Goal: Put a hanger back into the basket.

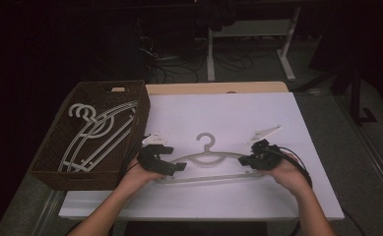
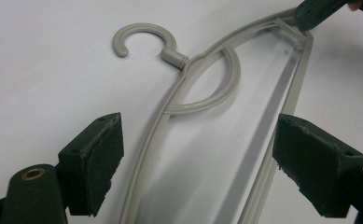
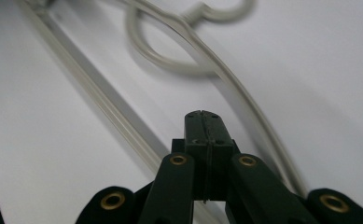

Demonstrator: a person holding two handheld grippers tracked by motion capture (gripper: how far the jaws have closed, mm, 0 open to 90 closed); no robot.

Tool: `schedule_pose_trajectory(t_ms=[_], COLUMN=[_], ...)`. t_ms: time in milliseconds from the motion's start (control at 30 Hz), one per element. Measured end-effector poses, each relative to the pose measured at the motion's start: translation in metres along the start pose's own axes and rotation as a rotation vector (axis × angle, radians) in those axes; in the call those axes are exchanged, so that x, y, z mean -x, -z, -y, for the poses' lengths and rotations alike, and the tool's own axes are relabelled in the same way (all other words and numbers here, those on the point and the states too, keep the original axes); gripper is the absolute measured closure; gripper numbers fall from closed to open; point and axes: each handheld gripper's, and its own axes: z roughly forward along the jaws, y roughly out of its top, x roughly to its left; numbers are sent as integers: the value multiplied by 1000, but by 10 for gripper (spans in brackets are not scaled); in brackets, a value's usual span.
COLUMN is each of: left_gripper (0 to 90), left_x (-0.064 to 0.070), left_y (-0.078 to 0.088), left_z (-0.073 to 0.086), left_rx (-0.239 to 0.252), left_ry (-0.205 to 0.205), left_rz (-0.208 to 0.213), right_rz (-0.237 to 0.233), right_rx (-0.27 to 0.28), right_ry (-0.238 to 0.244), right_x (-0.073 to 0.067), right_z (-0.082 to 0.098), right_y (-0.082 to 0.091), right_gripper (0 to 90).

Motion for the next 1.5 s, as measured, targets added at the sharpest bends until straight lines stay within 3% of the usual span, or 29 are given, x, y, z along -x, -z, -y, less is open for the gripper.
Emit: schedule_pose_trajectory(t_ms=[133,233,567,633,900,1167,1300,1500], left_gripper=[165,165,172,182,240,407,491,588], left_x=[0,0,-1,-2,-5,-8,-9,-8], left_y=[-1,-1,-5,-8,-22,-42,-48,-54], left_z=[1,1,0,-3,-14,-21,-22,-22], left_rx=[-3,-5,-14,-39,-122,-231,-263,-286], left_ry=[1,3,-3,-8,-70,-154,-189,-216], left_rz=[0,-2,-7,-17,-36,-84,-97,-82], right_rz=[50,60,67,71,59,44,44,39], right_rx=[-7,-3,-67,-76,-98,-100,-105,-105], right_ry=[-47,-81,-76,-85,-90,-102,-98,-102], right_x=[11,14,13,14,14,16,15,16], right_z=[24,37,51,51,52,53,54,54], right_y=[15,21,13,12,8,7,7,7], right_gripper=[892,893,892,893,893,894,894,894])
